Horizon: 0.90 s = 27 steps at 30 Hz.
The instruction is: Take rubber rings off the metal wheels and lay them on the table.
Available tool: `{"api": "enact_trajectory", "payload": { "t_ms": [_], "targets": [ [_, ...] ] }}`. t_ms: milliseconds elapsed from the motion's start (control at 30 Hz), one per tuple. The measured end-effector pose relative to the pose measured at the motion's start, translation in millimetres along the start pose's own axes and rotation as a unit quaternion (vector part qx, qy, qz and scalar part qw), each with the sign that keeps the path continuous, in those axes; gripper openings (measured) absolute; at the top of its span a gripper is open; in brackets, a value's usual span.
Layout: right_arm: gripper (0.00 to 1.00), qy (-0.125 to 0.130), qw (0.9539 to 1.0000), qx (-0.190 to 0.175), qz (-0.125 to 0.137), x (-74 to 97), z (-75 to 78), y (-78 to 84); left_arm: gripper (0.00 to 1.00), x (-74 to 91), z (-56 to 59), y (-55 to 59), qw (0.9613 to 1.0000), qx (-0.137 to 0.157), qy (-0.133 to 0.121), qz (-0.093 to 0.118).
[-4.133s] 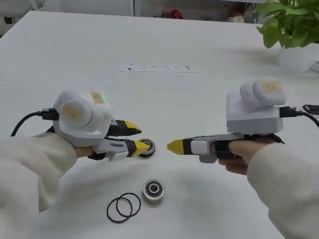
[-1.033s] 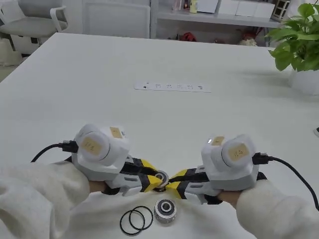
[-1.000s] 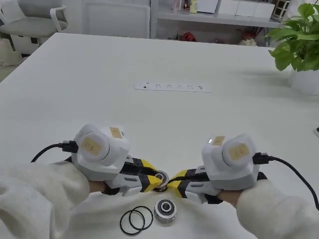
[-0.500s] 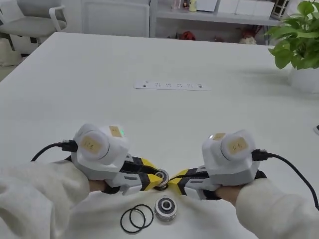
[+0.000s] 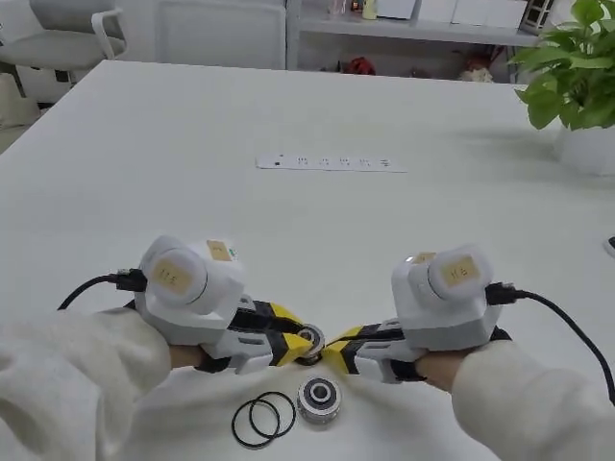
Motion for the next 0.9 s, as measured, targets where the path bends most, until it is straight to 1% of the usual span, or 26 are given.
{"api": "enact_trajectory", "payload": {
  "t_ms": [33,67,133,167,200,233,267,333,500,533,600,700,800,900],
  "targets": [
    [0.00,0.001,0.9997,-0.023,0.001,-0.2,1.0,-0.5,0.13,0.0,-0.1,0.0,1.0000,-0.001,0.000,0.000],
    [0.00,0.000,0.9992,-0.039,0.003,-0.2,1.6,-0.7,0.13,0.1,-0.3,0.1,1.0000,-0.002,0.000,0.000],
    [0.00,0.000,0.9995,-0.032,0.006,0.4,3.7,-0.5,0.13,0.2,-0.4,0.2,1.0000,-0.004,-0.001,0.000],
    [0.00,0.004,0.9993,-0.036,0.006,0.5,3.6,-0.7,0.13,0.1,-0.4,0.3,1.0000,-0.007,-0.001,0.000],
    [0.00,0.013,0.9990,-0.042,0.008,0.6,4.9,-1.4,0.13,0.1,-0.4,0.3,1.0000,-0.008,-0.001,0.000],
    [0.00,0.014,0.9987,-0.048,0.009,1.4,6.8,-2.7,0.13,0.2,0.1,0.4,1.0000,-0.008,0.000,0.000],
    [0.00,0.013,0.9979,-0.061,0.015,1.7,7.4,-3.9,0.13,0.2,0.2,0.4,1.0000,-0.009,0.000,0.001],
    [0.00,0.012,0.9978,-0.064,0.014,3.7,8.9,-2.8,0.13,0.1,0.2,0.7,1.0000,-0.009,0.000,0.002],
    [0.00,0.008,0.9956,-0.090,0.025,5.9,9.5,-6.4,0.13,-0.1,-0.1,0.8,0.9999,-0.010,0.001,0.004],
    [0.00,0.003,0.9940,-0.104,0.033,6.5,9.2,-7.8,0.13,-0.1,-0.2,0.7,0.9999,-0.011,0.001,0.004],
    [0.00,-0.002,0.9921,-0.119,0.040,7.4,9.0,-9.3,0.13,-0.3,-0.1,0.7,0.9999,-0.012,0.001,0.005],
    [0.00,-0.004,0.9919,-0.121,0.039,7.4,7.3,-9.8,0.13,-0.5,-0.4,0.7,0.9999,-0.013,0.001,0.005],
    [0.00,-0.009,0.9895,-0.138,0.043,8.0,8.1,-8.9,0.13,-0.7,-0.7,0.9,0.9999,-0.014,0.001,0.005],
    [0.00,-0.015,0.9880,-0.147,0.046,8.1,6.7,-10.2,0.13,-0.8,-0.8,0.8,0.9999,-0.016,0.001,0.006]
  ]
}}
Point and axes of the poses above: the centre of the closed fingertips' face, and the gripper's own axes: x roughly backward along the fingers, z roughly to its right, y roughly out of its underside, the point moved 5 cm from there along x, roughly backward along the fingers, and after that the axes turned 1 degree about -y, right-handed, at the moved point
